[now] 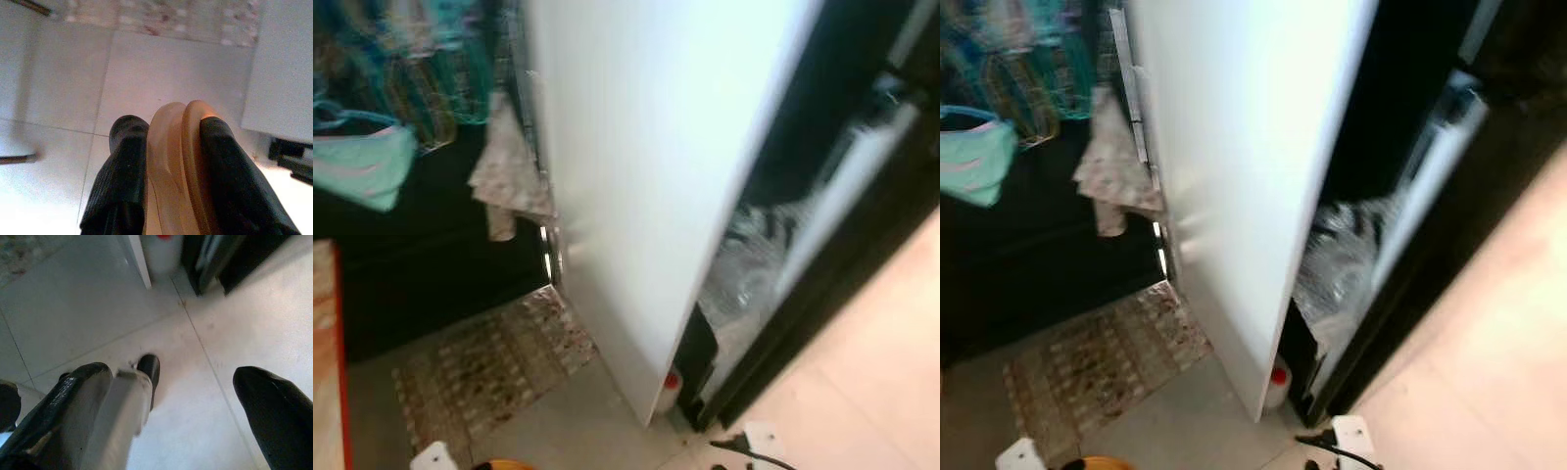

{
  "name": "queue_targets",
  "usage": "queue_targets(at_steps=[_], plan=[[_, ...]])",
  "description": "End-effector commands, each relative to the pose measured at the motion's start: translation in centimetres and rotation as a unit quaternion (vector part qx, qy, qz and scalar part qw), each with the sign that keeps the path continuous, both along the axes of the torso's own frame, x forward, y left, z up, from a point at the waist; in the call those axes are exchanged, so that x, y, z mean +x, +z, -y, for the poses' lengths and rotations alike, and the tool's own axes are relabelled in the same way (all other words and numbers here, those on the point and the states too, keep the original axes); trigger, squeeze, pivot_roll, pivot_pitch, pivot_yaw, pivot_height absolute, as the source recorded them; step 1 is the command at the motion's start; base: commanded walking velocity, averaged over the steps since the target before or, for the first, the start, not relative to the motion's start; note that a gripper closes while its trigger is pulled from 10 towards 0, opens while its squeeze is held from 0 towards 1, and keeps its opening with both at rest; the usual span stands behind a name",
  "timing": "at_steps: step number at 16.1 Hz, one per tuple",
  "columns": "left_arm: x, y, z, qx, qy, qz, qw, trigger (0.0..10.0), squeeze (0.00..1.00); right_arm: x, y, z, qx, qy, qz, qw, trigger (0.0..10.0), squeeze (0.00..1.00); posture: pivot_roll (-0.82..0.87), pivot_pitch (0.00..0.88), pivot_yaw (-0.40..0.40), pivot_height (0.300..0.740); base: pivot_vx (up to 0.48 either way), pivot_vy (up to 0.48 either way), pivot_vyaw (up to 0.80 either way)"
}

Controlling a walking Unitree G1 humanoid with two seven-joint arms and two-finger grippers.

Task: Restocking fridge

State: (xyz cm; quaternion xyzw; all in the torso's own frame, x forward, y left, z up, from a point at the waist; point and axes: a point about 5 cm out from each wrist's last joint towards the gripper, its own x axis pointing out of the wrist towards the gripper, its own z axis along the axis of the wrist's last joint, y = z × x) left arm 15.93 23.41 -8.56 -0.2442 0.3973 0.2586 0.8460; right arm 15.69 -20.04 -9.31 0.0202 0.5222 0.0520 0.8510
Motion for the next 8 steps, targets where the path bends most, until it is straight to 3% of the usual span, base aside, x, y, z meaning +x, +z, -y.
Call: queue_targets(at_steps=[1, 6, 8], plan=[[-0.07, -0.21, 0.61, -0.004, -0.016, -0.009, 1.0, 10.0, 0.0, -0.23, -0.07, 0.2, 0.0, -0.009, -0.004, 1.0, 10.0, 0.0, 0.08, 0.0, -0.043, 0.74, 0.0, 0.0, -0.8], [-0.09, -0.22, 0.64, -0.004, -0.018, -0.011, 1.0, 10.0, 0.0, -0.25, -0.09, 0.17, 0.001, -0.017, -0.001, 1.0, 10.0, 0.0, 0.08, 0.0, -0.036, 0.74, 0.0, 0.0, -0.8], [-0.14, -0.25, 0.67, -0.002, -0.024, -0.013, 1.0, 10.0, 0.0, -0.3, -0.13, 0.06, 0.002, -0.032, 0.003, 0.999, 10.0, 0.0, 0.08, 0.0, -0.033, 0.74, 0.0, 0.0, 0.0]])
